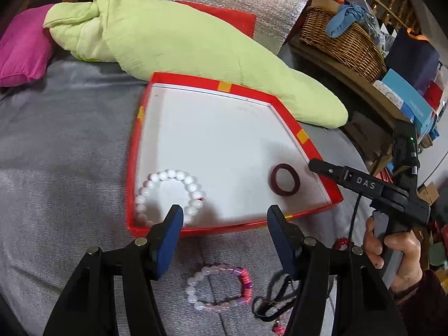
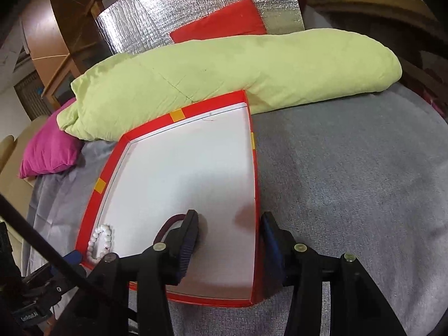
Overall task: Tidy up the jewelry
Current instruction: 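Lower the maroon band into the tray and open the right tool, then move the right tool toward the red bead bracelet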
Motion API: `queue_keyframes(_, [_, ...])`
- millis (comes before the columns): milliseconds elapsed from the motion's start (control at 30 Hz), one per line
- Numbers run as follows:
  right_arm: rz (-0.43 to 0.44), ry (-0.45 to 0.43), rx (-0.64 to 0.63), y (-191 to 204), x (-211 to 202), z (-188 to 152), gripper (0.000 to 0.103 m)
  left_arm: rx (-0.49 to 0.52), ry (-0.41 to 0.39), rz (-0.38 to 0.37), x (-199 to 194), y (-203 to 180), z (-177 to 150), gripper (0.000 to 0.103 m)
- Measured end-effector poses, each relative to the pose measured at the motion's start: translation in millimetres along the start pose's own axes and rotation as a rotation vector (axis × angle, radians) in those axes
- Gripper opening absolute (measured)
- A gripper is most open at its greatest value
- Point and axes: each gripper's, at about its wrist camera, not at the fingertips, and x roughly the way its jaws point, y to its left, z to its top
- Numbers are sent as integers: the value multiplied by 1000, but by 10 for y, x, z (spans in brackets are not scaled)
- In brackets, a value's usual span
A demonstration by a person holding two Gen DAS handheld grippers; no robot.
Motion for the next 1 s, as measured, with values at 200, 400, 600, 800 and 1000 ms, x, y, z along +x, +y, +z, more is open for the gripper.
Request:
queue_keyframes(200, [8, 13, -26, 17, 62, 23, 50, 12, 8, -1, -24, -93, -10, 63])
queue_keyframes(400, [18, 8, -12, -68, -156, 79, 50, 40, -41, 19, -294, -142, -21, 63])
queue_keyframes(600, [-5, 40, -16, -267, -542, -84, 50, 166, 1, 12, -479, -394, -226, 63])
queue_keyframes(800, [-1, 85, 4, -523, -872, -333, 54, 254, 55, -11, -498, -587, -433, 63])
queue_keyframes(1000, [54, 152, 49, -704, -1016, -634, 57, 382, 73, -6, -491, -795, -557, 63])
